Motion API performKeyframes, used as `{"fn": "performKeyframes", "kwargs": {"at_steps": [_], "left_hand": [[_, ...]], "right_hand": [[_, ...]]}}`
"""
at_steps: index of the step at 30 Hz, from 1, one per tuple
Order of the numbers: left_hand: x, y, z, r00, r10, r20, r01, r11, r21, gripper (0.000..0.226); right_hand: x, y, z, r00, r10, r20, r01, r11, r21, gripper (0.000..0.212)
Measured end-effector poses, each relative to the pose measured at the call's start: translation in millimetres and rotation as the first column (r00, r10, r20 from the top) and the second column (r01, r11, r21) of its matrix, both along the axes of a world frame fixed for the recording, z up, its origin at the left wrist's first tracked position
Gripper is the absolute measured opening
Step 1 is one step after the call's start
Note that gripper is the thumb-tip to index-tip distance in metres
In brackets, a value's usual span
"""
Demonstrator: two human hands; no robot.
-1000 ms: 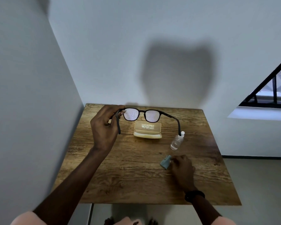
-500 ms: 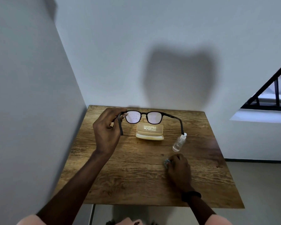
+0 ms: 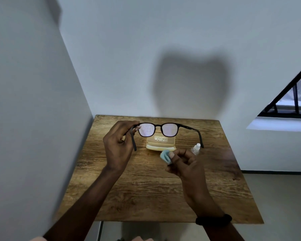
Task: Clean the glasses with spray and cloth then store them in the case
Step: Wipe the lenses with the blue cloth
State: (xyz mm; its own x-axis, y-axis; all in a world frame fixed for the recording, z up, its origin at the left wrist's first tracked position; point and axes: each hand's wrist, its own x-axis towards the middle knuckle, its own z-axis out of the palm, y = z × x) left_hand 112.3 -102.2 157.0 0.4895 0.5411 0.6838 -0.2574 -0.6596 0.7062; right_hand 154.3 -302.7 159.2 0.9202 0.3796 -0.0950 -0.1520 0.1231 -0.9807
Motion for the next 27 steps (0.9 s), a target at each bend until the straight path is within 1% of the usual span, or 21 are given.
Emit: {"fn": "performKeyframes", "kwargs": {"at_steps": [1, 2, 5, 8, 9, 11, 13, 15, 16, 18, 22, 27], "left_hand": [[0, 0, 0, 1.000, 0.008, -0.004, -0.008, 1.000, 0.009, 0.023], [-1, 0, 0, 1.000, 0.015, -0.007, -0.015, 1.000, 0.021, 0.021], [-1, 0, -1, 0.999, 0.041, -0.028, -0.040, 0.998, 0.054, 0.016], [-1, -1, -2, 0.997, 0.064, -0.052, -0.059, 0.995, 0.084, 0.024], [-1, -2, -2, 0.997, 0.061, -0.047, -0.056, 0.994, 0.092, 0.025], [-2, -4, 0, 0.998, 0.051, -0.033, -0.047, 0.993, 0.104, 0.022], [-2, -6, 2, 0.998, 0.051, -0.024, -0.048, 0.993, 0.110, 0.020], [-2, -8, 4, 0.998, 0.059, -0.028, -0.055, 0.992, 0.114, 0.020], [-3, -9, 5, 0.998, 0.060, -0.034, -0.056, 0.992, 0.116, 0.020], [-3, -9, 7, 0.997, 0.062, -0.042, -0.057, 0.991, 0.124, 0.020], [-3, -8, 10, 0.995, 0.091, -0.045, -0.085, 0.989, 0.120, 0.020], [-3, -10, 13, 0.994, 0.097, -0.044, -0.092, 0.990, 0.103, 0.025]], "right_hand": [[-5, 2, 7, 0.997, 0.006, 0.078, -0.004, 1.000, -0.028, 0.010], [-8, 5, 13, 0.985, 0.020, 0.171, -0.009, 0.998, -0.065, 0.007], [-13, 13, 26, 0.890, 0.080, 0.449, 0.003, 0.984, -0.180, 0.024], [-11, 26, 36, 0.761, 0.052, 0.647, 0.143, 0.959, -0.244, 0.038], [-7, 31, 38, 0.713, 0.035, 0.701, 0.196, 0.949, -0.247, 0.037], [3, 41, 40, 0.598, 0.020, 0.801, 0.286, 0.928, -0.236, 0.028], [14, 49, 38, 0.488, 0.045, 0.872, 0.365, 0.897, -0.251, 0.020], [22, 57, 36, 0.411, 0.111, 0.905, 0.442, 0.843, -0.305, 0.014], [24, 60, 35, 0.387, 0.140, 0.912, 0.474, 0.818, -0.327, 0.013], [24, 66, 34, 0.378, 0.167, 0.911, 0.495, 0.795, -0.351, 0.011], [23, 72, 33, 0.440, 0.146, 0.886, 0.438, 0.827, -0.354, 0.010], [18, 74, 37, 0.444, 0.161, 0.881, 0.382, 0.856, -0.349, 0.012]]}}
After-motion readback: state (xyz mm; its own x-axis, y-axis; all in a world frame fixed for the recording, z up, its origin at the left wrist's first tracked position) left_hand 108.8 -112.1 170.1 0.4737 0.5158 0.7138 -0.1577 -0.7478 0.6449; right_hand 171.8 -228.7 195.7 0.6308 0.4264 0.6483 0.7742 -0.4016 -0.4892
